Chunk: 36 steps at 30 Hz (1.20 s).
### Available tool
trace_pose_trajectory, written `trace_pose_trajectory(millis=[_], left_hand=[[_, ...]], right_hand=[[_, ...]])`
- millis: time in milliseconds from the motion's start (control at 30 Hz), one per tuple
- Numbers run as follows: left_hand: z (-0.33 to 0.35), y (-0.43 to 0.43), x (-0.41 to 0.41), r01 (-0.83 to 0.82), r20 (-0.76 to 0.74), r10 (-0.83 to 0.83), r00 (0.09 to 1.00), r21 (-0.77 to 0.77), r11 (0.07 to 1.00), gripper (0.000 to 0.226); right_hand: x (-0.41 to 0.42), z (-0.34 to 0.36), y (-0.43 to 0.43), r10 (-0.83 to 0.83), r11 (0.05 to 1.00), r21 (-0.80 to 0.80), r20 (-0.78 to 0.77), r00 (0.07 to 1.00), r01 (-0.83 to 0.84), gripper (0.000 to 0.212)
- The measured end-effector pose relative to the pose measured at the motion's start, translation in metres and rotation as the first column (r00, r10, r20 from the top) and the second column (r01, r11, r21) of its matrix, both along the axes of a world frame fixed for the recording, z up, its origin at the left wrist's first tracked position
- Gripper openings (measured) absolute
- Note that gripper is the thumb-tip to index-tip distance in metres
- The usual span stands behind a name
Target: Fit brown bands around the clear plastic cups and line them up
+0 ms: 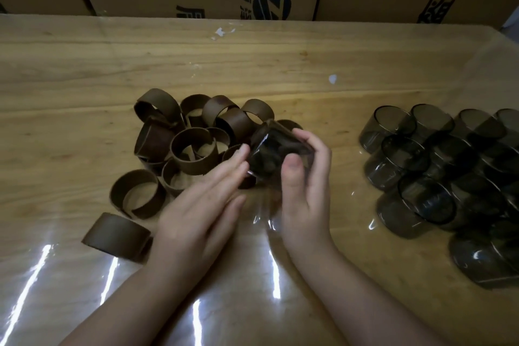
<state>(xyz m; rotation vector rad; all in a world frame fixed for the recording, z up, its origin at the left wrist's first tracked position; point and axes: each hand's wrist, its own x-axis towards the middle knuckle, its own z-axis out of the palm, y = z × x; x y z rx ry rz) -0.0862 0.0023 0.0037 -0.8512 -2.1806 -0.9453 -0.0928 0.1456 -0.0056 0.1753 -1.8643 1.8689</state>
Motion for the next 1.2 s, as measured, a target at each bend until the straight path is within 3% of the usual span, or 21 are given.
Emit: trace_pose_trajectory(millis=[233,367,633,800,967,1067,1200], left_hand=[[-0.001,-0.001,-0.001,0.062,0.137,-0.065,0.988,0.025,0.998,0.048],[-0.002,0.001,0.001,0.045,0.180,-0.057,0.982,0.068,0.997,0.055],[-0.004,0.006,0.002,0.071,0.235,-0.113,0.965,0.182,0.981,0.060],[-0.005,0.007,-0.001,0.112,0.216,-0.147,0.965,0.164,0.980,0.055],[-0.006,0.008,-0.004,0.135,0.302,-0.170,0.938,0.135,0.982,0.053],[-0.006,0.008,-0.006,0.092,0.333,-0.136,0.933,0.144,0.985,0.054],[-0.008,0.005,-0.008,0.085,0.366,-0.145,0.919,0.175,0.981,0.066]], right_hand=[[0.001,0.003,-0.002,0.053,0.997,-0.048,-0.002,0.999,-0.053,0.031],[0.002,0.004,-0.005,0.056,0.995,0.080,0.004,0.998,-0.056,0.024],[0.001,0.006,-0.004,-0.054,0.968,0.243,-0.032,0.998,0.060,0.032],[0.000,0.005,-0.001,-0.136,0.979,0.152,-0.020,0.990,0.138,0.032],[-0.005,0.008,0.002,-0.132,0.991,-0.016,-0.003,0.991,0.132,0.027],[-0.002,0.008,0.002,-0.079,0.997,-0.003,-0.032,0.996,0.079,0.026],[0.003,0.010,-0.001,-0.032,0.990,0.135,-0.063,0.997,0.040,0.026]])
